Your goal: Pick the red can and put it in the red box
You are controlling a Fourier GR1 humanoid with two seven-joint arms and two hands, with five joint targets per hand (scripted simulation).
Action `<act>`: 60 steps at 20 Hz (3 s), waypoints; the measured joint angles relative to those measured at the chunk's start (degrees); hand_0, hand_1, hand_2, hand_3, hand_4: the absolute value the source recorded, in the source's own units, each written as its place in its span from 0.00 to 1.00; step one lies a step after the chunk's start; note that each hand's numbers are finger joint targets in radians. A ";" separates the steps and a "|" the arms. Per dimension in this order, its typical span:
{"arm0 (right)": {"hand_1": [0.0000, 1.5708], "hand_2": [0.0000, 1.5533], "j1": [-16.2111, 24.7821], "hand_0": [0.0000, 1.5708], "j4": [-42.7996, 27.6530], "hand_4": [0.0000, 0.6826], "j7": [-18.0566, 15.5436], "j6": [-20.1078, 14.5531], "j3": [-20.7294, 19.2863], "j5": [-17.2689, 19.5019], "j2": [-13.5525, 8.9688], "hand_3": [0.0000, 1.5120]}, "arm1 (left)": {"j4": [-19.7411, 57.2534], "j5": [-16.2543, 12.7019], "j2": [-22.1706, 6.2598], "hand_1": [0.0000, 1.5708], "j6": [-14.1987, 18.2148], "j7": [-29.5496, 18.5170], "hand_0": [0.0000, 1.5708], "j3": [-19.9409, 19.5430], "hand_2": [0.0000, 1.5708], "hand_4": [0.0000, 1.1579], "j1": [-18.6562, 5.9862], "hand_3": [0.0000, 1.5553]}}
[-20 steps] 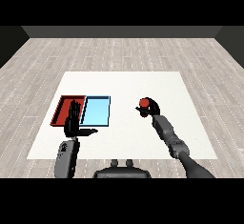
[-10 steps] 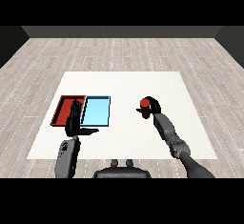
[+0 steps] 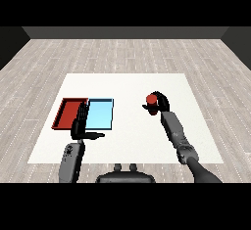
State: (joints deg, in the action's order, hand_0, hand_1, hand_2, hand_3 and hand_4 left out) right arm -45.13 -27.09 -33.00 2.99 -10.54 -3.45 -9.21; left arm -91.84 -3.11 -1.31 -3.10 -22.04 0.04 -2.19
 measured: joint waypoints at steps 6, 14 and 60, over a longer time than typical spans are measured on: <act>0.92 0.92 6.26 0.92 -14.83 0.96 4.21 0.29 1.93 -1.55 1.19 0.92 | -0.15 1.07 0.78 0.00 1.55 1.65 0.00 4.31 0.00 0.00 0.48 0.00; 0.92 0.92 15.41 0.92 -34.77 0.96 11.64 -9.14 12.47 -3.72 6.42 0.91 | 0.28 0.76 1.23 0.00 5.06 6.52 0.00 9.31 0.00 0.00 -1.66 0.00; 0.95 0.94 15.65 0.95 -45.07 0.95 13.27 -36.54 45.11 -16.37 9.15 0.91 | 22.67 -13.44 0.90 0.00 15.86 0.78 0.00 25.85 0.00 0.19 -15.85 0.00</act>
State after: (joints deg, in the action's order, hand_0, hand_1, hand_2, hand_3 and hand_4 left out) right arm -29.48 -72.16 -19.73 -33.55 34.57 -19.82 -0.07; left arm -69.17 -16.54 -0.42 12.76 -21.27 25.89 -18.04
